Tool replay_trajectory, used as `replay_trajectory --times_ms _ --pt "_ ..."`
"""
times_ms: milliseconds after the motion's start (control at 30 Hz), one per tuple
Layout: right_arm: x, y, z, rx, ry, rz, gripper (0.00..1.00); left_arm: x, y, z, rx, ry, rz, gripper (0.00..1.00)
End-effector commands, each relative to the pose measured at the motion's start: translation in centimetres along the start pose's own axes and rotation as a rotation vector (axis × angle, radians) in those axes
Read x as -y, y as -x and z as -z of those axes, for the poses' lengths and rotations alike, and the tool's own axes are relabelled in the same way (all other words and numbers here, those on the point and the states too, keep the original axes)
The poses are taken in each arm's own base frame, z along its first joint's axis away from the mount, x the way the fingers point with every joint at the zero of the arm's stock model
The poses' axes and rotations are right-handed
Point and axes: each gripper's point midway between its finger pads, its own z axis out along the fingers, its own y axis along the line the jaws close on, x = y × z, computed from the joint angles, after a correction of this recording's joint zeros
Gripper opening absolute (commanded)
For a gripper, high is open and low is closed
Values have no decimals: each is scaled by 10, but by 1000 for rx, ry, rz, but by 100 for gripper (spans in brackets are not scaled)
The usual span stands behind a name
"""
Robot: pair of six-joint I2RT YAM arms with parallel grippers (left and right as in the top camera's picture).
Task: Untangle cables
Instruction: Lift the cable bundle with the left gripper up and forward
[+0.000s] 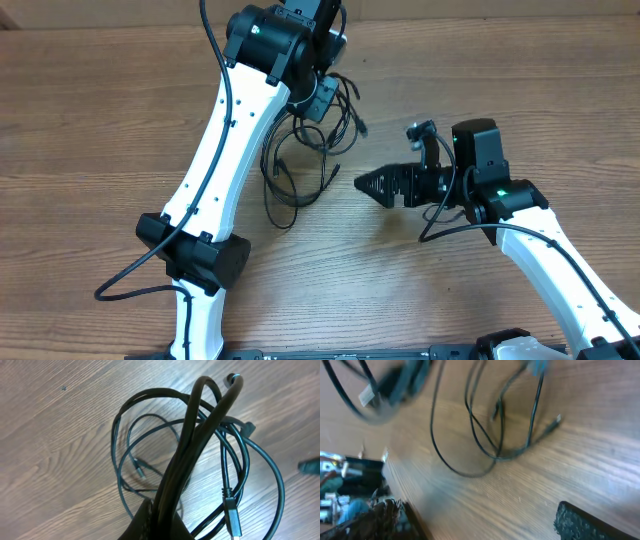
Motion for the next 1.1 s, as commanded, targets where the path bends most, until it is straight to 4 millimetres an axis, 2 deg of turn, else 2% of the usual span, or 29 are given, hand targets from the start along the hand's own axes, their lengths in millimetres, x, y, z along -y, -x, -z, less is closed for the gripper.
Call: replay_trajectory --times_ms 0,200,367,467,533,733,800,900,1067 --pt "-15 21 4 69 45 -57 100 -5 2 8 17 25 -132 4" --pt "-26 43 7 150 88 -35 100 14 0 9 11 9 -207 4" --pt "-29 52 9 183 92 -15 100 43 0 11 17 -12 -283 4" --pt "-19 55 9 205 40 -28 100 61 0 12 21 -24 -334 4" --pt "-4 57 10 230 -43 -54 100 76 -2 13 23 -35 -366 4" --pt "43 58 18 294 -294 -139 100 90 -7 21 27 -54 -393 4" --pt "58 58 24 320 -379 -173 100 93 -7 31 51 -80 -392 4" --pt "66 57 28 328 -425 -183 100 94 -6 46 95 -92 -387 4" --pt "72 51 29 312 -454 -198 100 84 -2 87 220 -79 -368 4"
